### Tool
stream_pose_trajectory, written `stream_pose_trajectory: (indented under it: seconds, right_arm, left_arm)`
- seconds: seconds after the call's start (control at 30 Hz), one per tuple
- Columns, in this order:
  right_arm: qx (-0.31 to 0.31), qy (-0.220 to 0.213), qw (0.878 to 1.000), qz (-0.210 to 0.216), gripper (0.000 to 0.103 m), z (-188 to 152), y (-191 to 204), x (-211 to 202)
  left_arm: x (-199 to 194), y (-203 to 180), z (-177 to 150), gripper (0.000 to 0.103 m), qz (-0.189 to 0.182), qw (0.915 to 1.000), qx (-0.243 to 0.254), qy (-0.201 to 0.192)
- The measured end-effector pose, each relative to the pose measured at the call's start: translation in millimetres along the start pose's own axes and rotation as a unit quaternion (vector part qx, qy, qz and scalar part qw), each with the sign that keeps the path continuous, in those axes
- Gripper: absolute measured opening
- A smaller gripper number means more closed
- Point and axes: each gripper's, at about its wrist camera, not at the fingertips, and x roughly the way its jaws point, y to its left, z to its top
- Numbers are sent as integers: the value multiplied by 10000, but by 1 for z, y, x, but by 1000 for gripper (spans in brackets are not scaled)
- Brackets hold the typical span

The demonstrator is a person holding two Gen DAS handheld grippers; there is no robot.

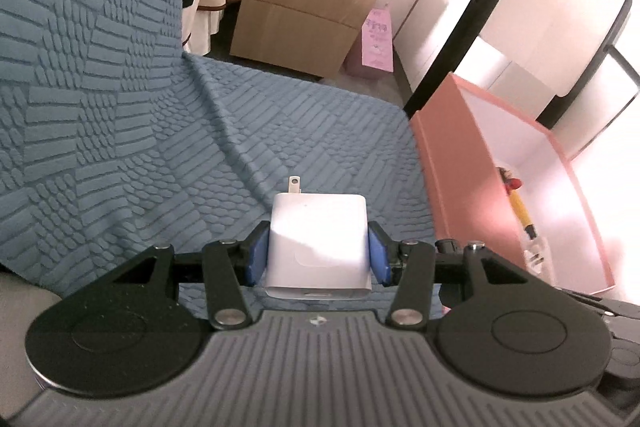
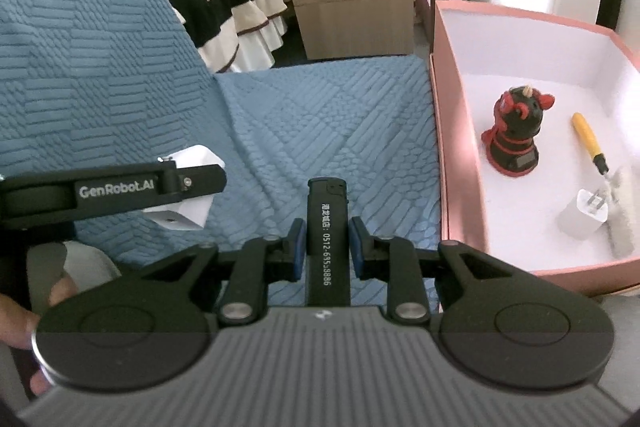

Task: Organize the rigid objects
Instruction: 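Lift the larger white charger with the left tool while the right tool lifts the black stick toward the box, then lower the charger into the pink box and open the left tool while the right tool releases the black stick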

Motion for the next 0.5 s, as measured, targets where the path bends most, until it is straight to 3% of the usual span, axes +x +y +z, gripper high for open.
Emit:
stream_pose_trajectory:
  seconds: [0.5]
  right_arm:
    - [-31, -518, 9986, 37, 26, 39, -24, -62]
  left_arm:
    - [-41, -56, 31, 56, -288, 9993, 102, -215]
